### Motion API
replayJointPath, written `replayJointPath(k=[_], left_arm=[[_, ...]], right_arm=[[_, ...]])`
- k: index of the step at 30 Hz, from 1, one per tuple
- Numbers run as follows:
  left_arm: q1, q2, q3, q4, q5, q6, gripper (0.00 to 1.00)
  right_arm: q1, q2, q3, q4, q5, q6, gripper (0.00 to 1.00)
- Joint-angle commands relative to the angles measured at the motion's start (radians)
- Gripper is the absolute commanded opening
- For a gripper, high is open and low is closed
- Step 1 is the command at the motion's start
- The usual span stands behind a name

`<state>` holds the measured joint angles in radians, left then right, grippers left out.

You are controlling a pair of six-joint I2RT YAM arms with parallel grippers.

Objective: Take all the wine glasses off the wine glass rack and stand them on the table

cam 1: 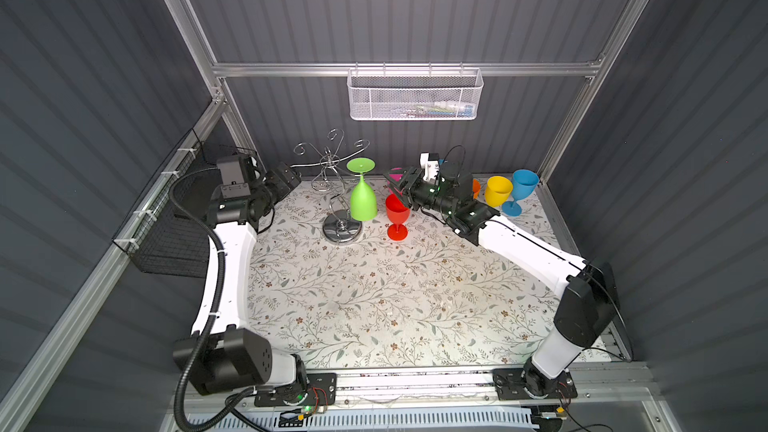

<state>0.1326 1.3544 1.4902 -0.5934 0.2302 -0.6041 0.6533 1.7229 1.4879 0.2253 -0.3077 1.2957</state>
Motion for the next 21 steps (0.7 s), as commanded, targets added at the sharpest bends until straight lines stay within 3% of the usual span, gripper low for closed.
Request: replayJointPath(k=[1,6,21], left_arm=[[0.004,-0.066,-0.066,0.033,0.064,0.030,1.00],[0.003,-0.160,-0.192,0.101,0.145,0.094,1.00],[-0.017,-0.321,-0.314,0.283,0.366,0.347,0.99]], right_arm=[[-0.003,0.023,0.050,0.031,-0.013,0.034,0.49],[-0.004,0.059,0.085,0.031,-0.003,0.038,0.44],[-0.002,0.137,0.185,-0.005,0.018,0.033,0.36]])
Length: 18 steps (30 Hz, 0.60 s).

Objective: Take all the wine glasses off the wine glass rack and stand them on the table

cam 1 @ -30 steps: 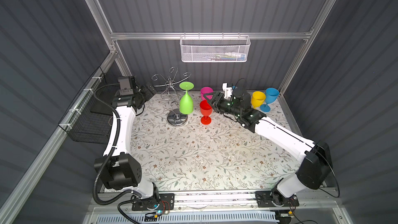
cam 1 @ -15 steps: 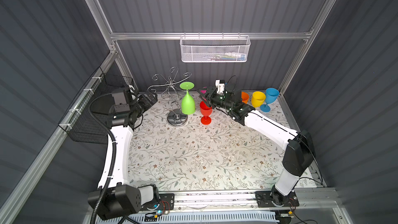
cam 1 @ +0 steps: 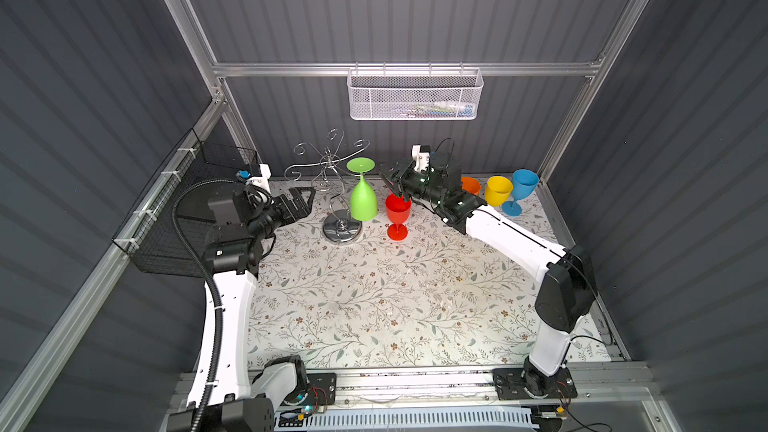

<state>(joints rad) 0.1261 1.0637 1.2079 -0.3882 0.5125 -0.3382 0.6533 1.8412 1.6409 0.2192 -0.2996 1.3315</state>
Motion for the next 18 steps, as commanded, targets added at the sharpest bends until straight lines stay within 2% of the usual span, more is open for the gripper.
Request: replayJointPath(k=[1,10,18], left_arm=[[-0.022,-0.045,-0.046,0.093,0.097,0.108,1.00],[-0.042,-0.143,-0.163,0.236,0.173,0.159,0.99],[-0.042,-0.163,-0.221,0.280,0.167,0.163,0.99]], right_arm=[[-0.002,0.025,0.039,-0.004,0.009,-0.005,0.35],[-0.003,0.069,0.092,-0.024,0.016,-0.015,0.33],[0.000,0.088,0.112,-0.030,0.016,-0.013,0.30]])
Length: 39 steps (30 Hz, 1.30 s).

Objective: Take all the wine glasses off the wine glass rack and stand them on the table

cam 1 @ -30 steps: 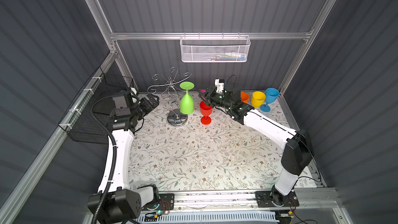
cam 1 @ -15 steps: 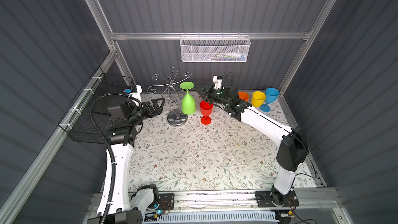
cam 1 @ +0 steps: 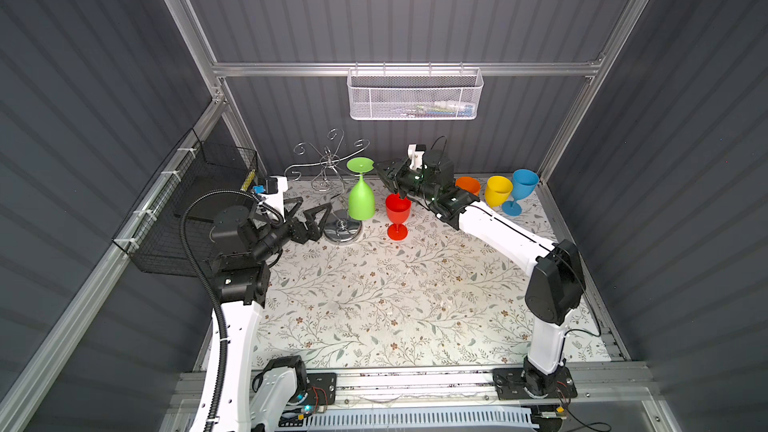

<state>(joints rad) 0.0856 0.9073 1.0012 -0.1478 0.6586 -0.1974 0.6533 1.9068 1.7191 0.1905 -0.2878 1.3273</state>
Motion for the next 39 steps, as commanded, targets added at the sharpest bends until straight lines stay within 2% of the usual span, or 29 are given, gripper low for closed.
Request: replayJointPath(k=[1,14,29,39], left_arm=[[-0.001,-0.003,-0.015,0.038,0.023,0.021,0.99],[-0.001,-0.005,-0.027,0.034,0.017,0.019,0.99],[-0.001,-0.013,-0.035,0.028,0.015,0.019,0.99],[-0.001,-0.022,-0.043,0.018,0.002,0.019,1.00]], right_arm=[[0.000,0.025,0.037,-0.002,0.004,-0.010,0.30],[0.017,0.067,0.104,-0.036,0.008,-0.017,0.26],[0.025,0.072,0.122,-0.037,0.037,-0.019,0.05],[0.030,0.037,0.094,-0.021,0.064,-0.031,0.01]])
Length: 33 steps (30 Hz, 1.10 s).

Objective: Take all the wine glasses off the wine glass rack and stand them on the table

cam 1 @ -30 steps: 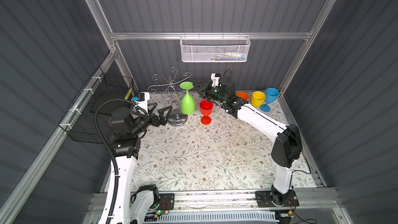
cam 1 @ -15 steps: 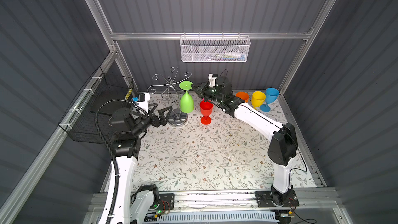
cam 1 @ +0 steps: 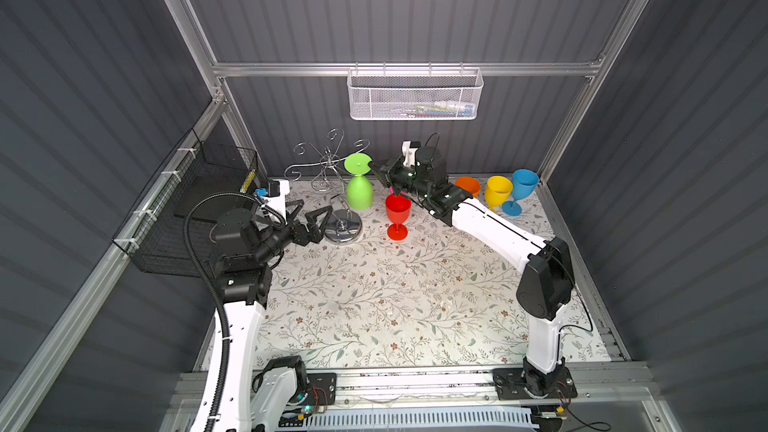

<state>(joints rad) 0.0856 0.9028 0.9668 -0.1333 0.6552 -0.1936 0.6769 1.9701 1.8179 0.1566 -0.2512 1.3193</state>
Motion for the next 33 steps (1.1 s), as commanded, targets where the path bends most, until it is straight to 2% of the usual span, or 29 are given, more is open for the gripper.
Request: replayJointPath(k=[1,20,33], left_arm=[[-0.001,-0.018,-0.008,0.003,0.003,0.016,1.00],[-0.001,-0.011,-0.005,-0.012,-0.026,0.018,1.00],[-0.002,-0.011,-0.005,-0.020,-0.034,0.020,1.00]], right_arm=[[0.007,-0.034,-0.011,0.014,0.033,-0.028,0.01],[0.008,-0.145,-0.118,0.039,0.076,-0.068,0.00],[0.044,-0.149,-0.119,0.034,0.069,-0.079,0.00]])
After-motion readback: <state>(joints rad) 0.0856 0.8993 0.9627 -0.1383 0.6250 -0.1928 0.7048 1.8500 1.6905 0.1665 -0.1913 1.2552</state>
